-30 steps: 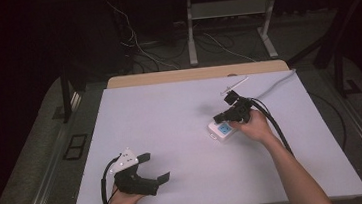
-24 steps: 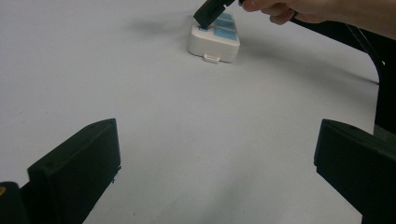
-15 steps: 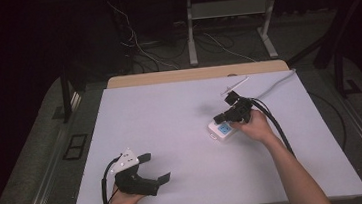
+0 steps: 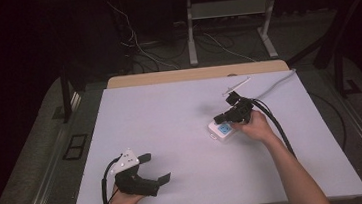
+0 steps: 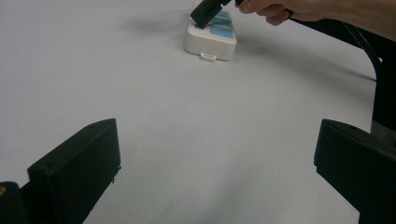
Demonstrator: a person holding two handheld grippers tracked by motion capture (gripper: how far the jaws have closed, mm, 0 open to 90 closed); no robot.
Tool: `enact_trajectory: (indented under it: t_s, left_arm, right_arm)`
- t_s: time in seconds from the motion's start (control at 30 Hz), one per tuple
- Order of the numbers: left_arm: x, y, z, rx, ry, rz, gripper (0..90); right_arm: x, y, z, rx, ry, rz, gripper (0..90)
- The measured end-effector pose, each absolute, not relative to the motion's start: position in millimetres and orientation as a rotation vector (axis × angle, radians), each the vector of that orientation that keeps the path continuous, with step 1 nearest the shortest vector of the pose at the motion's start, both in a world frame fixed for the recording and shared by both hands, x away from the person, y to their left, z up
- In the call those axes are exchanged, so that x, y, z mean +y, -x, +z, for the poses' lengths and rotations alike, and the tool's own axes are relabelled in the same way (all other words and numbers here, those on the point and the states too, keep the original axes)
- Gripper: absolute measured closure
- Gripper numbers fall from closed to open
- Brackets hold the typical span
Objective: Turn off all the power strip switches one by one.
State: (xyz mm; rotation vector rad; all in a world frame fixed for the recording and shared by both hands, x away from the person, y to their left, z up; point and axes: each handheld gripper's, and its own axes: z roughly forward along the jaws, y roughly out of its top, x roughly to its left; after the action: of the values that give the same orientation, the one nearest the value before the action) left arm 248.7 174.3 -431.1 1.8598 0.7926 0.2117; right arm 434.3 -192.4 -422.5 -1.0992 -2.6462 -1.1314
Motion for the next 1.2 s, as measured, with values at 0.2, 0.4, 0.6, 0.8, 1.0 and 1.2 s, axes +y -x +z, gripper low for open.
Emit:
enact_trajectory:
  t_s: [0.2,0.4,0.6,0.8,1.0,1.2]
  left_arm:
    - [175,-249,-431,0.793,-1.858,0.213,0.0]
    - [177,-249,-431,0.793,-1.859,0.214,0.0]
    - [177,-250,-431,0.796,-1.856,0.214,0.0]
    - [177,-250,-431,0.795,-1.857,0.213,0.0]
    - [177,-250,-431,0.794,-1.857,0.213,0.0]
    - [177,-250,-431,0.794,-1.858,0.213,0.0]
  right_arm:
    - [-192,-434,-422,-2.651,1.102,-1.129,90.0]
    - [-192,-435,-422,-2.637,1.109,-1.124,90.0]
    - [-192,-435,-417,-2.640,1.100,-1.106,90.0]
    - [-194,-434,-413,-2.625,1.099,-1.121,90.0]
    - [-196,-435,-402,-2.641,1.097,-1.133,90.0]
    - [-202,-437,-391,-2.658,1.105,-1.138,90.0]
